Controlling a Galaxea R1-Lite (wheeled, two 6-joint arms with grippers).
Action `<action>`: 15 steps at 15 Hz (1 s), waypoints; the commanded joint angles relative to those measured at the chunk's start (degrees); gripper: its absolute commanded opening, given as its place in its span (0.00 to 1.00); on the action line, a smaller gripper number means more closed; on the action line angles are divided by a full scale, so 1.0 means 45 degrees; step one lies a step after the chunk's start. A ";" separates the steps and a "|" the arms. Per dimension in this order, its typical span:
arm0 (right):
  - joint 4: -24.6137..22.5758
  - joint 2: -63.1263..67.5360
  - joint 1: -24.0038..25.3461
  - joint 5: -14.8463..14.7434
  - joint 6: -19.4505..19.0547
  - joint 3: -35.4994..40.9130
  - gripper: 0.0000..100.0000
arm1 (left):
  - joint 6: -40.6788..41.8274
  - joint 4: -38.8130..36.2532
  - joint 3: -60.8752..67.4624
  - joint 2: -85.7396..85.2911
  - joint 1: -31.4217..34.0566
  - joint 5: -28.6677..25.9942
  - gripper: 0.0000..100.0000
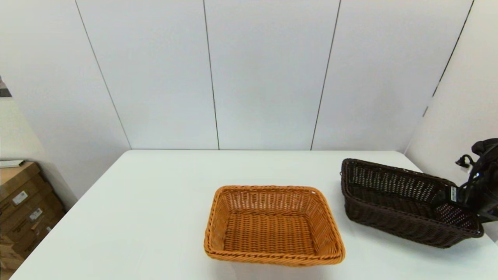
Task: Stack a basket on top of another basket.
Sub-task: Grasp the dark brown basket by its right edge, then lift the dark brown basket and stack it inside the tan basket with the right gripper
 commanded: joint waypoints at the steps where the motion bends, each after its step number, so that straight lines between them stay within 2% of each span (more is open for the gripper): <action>1: 0.0040 0.0159 0.0002 0.0068 -0.0217 -0.0054 0.00 | 0.0000 0.0004 -0.0002 -0.0003 0.0002 0.0005 1.00; 10: 0.0060 0.0296 -0.0017 0.0107 -0.0197 -0.0444 0.00 | 0.0000 0.0004 -0.0002 -0.0003 0.0002 0.0005 1.00; 15: 0.0235 0.0003 -0.0056 0.0830 0.0194 -0.0913 0.00 | 0.0000 0.0004 -0.0002 -0.0003 0.0002 0.0005 1.00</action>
